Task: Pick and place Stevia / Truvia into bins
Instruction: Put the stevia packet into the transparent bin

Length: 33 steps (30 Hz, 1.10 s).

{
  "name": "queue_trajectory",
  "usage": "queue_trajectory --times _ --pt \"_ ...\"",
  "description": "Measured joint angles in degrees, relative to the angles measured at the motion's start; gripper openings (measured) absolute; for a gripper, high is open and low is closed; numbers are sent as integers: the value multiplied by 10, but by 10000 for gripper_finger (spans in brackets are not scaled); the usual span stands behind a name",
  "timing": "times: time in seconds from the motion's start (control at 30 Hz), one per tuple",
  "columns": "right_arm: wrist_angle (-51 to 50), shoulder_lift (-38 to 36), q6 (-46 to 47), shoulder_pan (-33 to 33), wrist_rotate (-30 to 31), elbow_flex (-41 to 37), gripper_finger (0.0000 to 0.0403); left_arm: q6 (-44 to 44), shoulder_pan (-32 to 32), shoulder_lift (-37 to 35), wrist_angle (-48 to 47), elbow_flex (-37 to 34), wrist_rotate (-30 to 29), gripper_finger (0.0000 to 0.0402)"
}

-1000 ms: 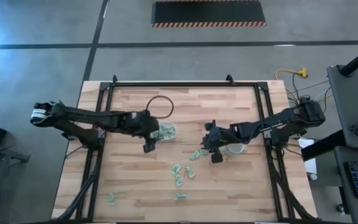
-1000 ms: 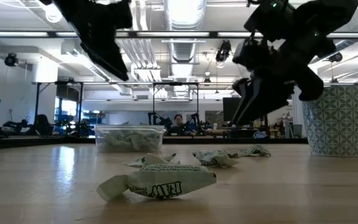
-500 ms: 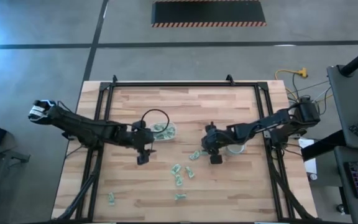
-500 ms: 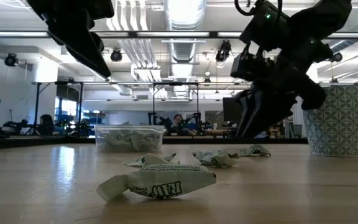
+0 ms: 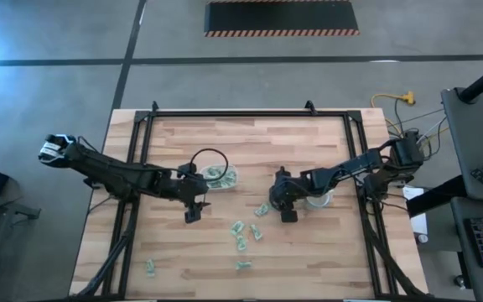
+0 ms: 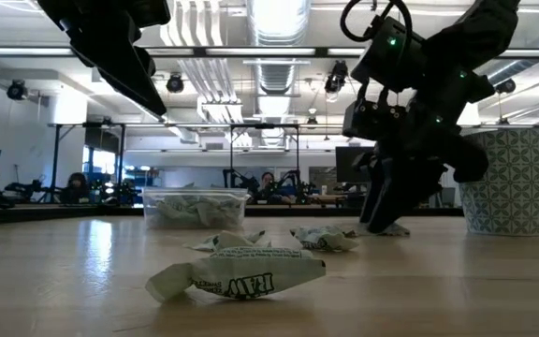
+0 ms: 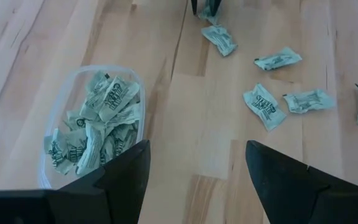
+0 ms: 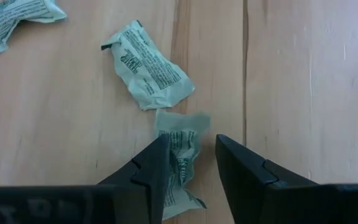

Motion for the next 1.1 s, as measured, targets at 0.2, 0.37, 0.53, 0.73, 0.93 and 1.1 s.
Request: queue_trajectory --times 0.2,0.37,0.53,0.73,0.93,1.1 --pt "-2 -2 -24 0 3 12 59 0 -5 0 -1 -1 0 247" --pt "-2 -2 -40 0 4 19 13 0 -15 0 0 -5 0 247" --pt "-2 -3 -48 -2 7 28 9 -15 -32 0 -21 -8 -3 247" --pt "-2 -4 -75 -4 22 47 9 -57 -64 -3 -31 -22 -16 247" --pt "-65 -4 -61 -11 20 82 9 -104 -101 -11 -31 -51 -33 247" --pt "-138 -4 -13 -11 -2 100 35 -132 -124 -21 -30 -67 -47 247"
